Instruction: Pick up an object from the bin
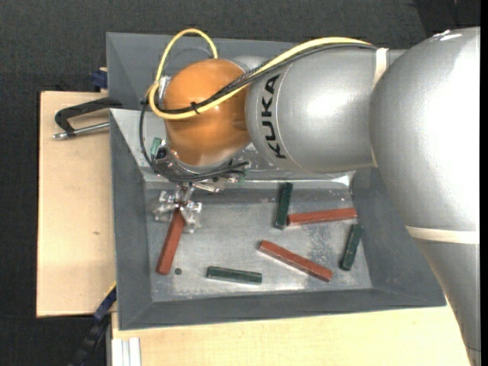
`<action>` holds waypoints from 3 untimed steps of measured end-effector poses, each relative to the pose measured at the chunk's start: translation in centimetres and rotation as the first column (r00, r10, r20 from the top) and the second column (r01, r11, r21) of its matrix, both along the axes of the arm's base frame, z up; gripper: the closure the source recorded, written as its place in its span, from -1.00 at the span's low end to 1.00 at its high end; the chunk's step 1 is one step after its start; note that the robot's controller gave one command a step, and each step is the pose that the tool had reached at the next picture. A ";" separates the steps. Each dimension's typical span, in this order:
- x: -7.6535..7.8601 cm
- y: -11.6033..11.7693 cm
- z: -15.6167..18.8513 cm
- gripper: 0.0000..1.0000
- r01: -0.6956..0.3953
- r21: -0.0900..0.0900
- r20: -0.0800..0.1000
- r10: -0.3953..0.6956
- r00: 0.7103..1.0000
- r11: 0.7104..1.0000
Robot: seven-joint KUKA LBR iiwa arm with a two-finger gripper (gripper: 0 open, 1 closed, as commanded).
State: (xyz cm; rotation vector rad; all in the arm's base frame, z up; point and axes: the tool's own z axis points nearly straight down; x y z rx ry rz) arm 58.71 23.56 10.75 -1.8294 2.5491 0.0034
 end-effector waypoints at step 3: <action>0.1 0.1 0.5 1.00 0.005 -0.001 -0.003 -0.005 1.000 1.000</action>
Offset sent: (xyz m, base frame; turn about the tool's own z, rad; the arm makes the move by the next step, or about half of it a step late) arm 0.0001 0.0000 0.0248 0.0000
